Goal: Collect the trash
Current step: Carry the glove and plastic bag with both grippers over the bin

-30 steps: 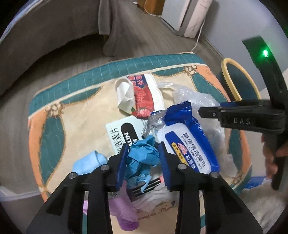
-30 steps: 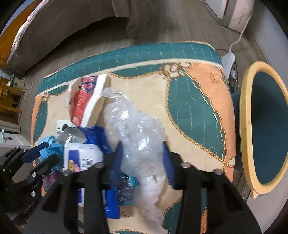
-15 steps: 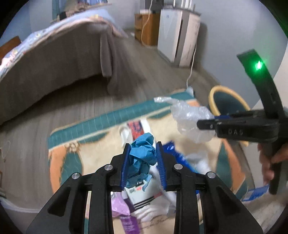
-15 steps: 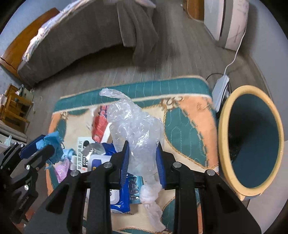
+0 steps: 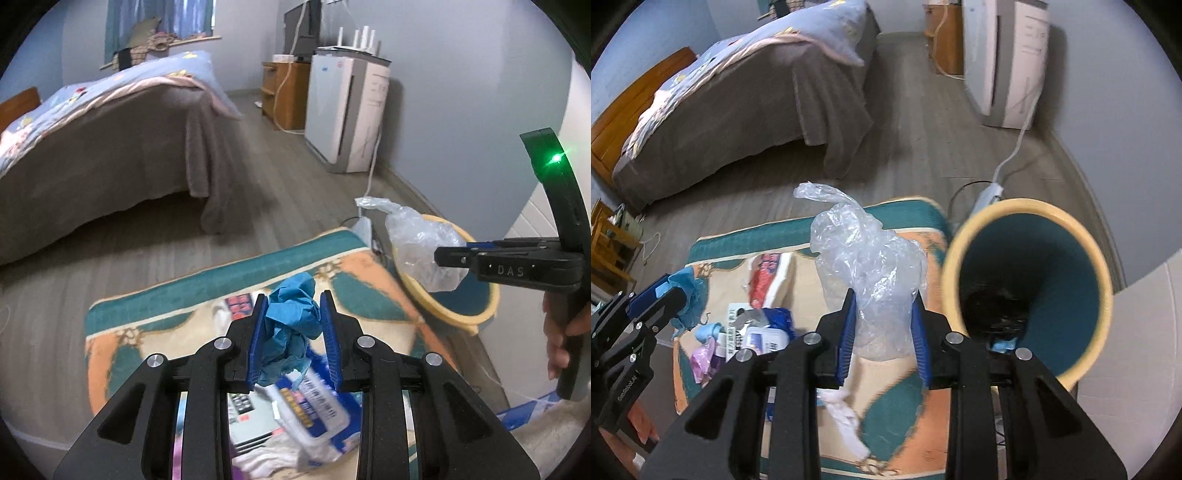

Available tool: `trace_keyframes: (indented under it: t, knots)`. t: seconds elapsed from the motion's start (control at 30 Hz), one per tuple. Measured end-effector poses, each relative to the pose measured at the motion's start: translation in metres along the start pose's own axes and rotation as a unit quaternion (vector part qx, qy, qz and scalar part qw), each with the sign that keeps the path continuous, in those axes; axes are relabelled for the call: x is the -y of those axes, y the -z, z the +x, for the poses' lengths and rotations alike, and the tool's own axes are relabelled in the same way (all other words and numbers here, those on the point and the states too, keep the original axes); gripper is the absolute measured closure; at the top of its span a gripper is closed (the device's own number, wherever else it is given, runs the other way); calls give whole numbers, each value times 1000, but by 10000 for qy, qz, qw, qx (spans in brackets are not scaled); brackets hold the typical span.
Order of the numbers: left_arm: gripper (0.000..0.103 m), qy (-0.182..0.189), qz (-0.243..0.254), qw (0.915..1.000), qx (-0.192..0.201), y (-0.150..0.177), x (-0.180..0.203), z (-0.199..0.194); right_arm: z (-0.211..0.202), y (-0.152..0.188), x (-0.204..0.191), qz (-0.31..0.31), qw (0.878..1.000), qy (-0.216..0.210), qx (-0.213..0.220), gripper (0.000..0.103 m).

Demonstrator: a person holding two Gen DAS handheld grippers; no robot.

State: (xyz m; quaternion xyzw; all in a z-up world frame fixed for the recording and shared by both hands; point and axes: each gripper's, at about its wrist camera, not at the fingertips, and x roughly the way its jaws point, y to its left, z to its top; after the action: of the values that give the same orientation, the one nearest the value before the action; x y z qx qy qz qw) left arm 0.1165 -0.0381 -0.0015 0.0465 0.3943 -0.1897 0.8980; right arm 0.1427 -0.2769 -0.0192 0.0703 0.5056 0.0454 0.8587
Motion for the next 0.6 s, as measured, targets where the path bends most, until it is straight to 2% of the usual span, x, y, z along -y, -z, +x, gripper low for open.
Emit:
trace_keyframes:
  t: [0.3,0.5,0.6]
  knots:
    - [73,122,335,9993,-107,1,36,16,-30,5,52,417,9987,143,250,76]
    - [73,169,324,9992,-157,6,49,21,-35,7,75,619,9976,108,289,76]
    - [73,143,508,9985,-128,9,60,23,-35,7,84,725,9970,64,280,76]
